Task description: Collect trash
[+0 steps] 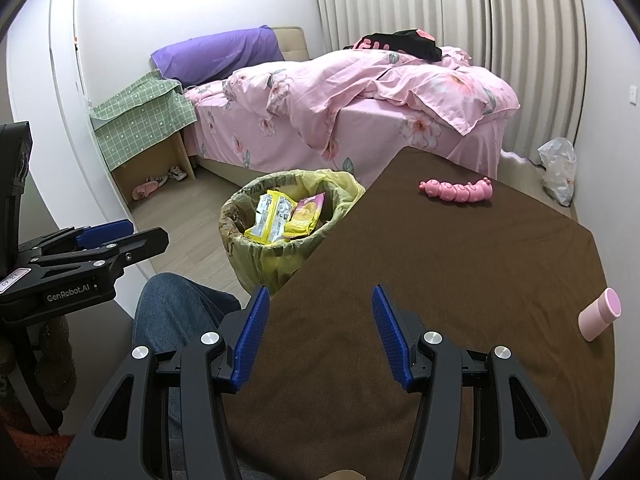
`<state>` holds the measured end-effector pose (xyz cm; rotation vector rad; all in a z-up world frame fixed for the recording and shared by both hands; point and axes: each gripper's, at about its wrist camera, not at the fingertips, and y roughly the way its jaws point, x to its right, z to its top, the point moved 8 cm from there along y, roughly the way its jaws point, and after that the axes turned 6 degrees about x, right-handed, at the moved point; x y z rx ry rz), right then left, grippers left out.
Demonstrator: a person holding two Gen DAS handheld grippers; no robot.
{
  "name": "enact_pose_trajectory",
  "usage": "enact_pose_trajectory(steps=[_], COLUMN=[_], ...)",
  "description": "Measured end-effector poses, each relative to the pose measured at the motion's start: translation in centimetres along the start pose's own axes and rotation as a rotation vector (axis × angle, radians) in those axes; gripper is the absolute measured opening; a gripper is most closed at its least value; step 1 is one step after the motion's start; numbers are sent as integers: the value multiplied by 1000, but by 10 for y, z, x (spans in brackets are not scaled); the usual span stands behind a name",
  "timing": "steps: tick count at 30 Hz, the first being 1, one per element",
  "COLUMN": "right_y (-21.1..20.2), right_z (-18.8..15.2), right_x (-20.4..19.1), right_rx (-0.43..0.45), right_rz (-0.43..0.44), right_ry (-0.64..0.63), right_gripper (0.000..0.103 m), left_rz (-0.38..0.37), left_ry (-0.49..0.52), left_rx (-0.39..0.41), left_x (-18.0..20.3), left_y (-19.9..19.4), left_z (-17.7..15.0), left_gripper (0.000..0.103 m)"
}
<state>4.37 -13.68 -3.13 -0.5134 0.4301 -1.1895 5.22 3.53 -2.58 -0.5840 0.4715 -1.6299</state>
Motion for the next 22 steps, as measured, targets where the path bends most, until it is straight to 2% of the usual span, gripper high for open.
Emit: enact_pose_trajectory(steps=[11,15,18,19,20,22], right_y=[2,7,12,19,26,48], right_z=[-2,-10,-11,-13,-16,-26], right_x=[0,4,34,57,75,115], right_rx=[-8,-35,-29,-28,-30,-62], right_rz=[1,4,-14,-41,-66,-137], right_ry=[2,7,63,91,97,106], right_gripper=[51,51,51,53,61,63], left_rz=[7,0,-38,-48,-53,-57], left_ry=[20,26,0,-2,2,32], left_rx=[17,-13,-60,-69,-69,-78], left_x=[2,10,25,34,44,68], left_y=[-1,7,30,42,56,83], left_z=[0,-3,-5,-5,-6,-6], left_gripper=[65,65,65,65,67,71])
